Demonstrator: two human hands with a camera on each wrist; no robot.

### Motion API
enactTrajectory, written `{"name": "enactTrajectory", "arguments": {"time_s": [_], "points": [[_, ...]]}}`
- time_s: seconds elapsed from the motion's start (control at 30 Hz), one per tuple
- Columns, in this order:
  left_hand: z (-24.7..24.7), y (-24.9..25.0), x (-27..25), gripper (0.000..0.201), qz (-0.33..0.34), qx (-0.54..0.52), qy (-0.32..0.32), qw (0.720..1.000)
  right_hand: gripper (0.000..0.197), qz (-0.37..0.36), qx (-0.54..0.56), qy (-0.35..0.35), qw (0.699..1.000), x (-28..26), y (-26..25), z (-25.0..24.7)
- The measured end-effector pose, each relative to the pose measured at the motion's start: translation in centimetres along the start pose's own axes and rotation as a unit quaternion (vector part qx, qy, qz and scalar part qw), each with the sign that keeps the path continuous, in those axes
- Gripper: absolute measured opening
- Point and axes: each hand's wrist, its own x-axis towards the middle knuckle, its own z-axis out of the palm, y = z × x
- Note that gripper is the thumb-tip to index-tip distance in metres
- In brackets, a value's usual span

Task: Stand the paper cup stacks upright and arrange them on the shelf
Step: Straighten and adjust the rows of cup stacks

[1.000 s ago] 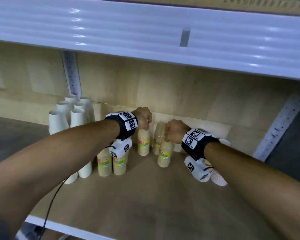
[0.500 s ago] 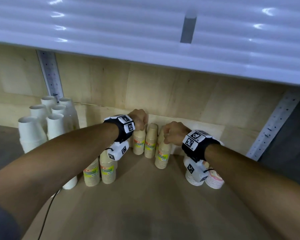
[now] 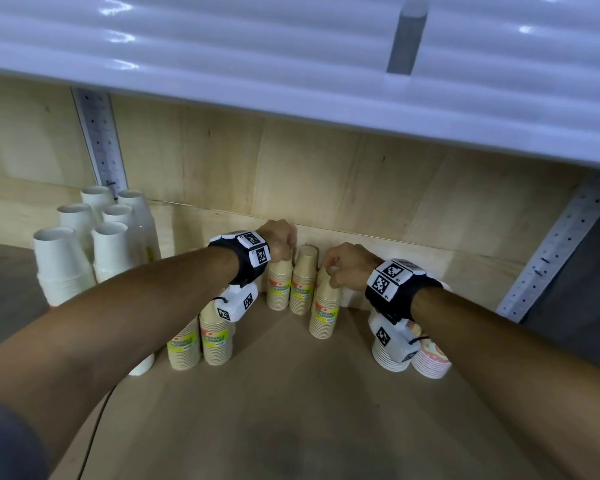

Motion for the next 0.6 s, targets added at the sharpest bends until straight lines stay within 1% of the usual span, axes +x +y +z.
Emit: {"name": "enactTrajectory", "arguments": {"time_s": [0.17, 0.37, 0.53, 0.6], "points": [[0.1, 0.3, -0.4, 0.027, 0.002, 0.009, -0.006, 1.000, 0.038, -0.001, -0.016, 0.000, 1.000, 0.1, -0.2, 0.1], [-0.6, 0.8, -1.5, 0.043, 0.003, -0.010, 0.008, 1.000, 0.043, -0.004, -0.032, -0.002, 0.999, -0.1, -0.4, 0.1], [-2.7, 1.3, -3.5, 0.044, 0.013, -0.006, 0.020, 1.000, 0.042, -0.017, -0.070, 0.039, 0.997, -0.4, -1.7, -1.8], [-3.6, 1.5, -4.3, 0.042, 0.010, 0.009, 0.017, 1.000, 0.041, -0.019, -0.055, 0.043, 0.997, -0.2, -2.3, -2.5]]}}
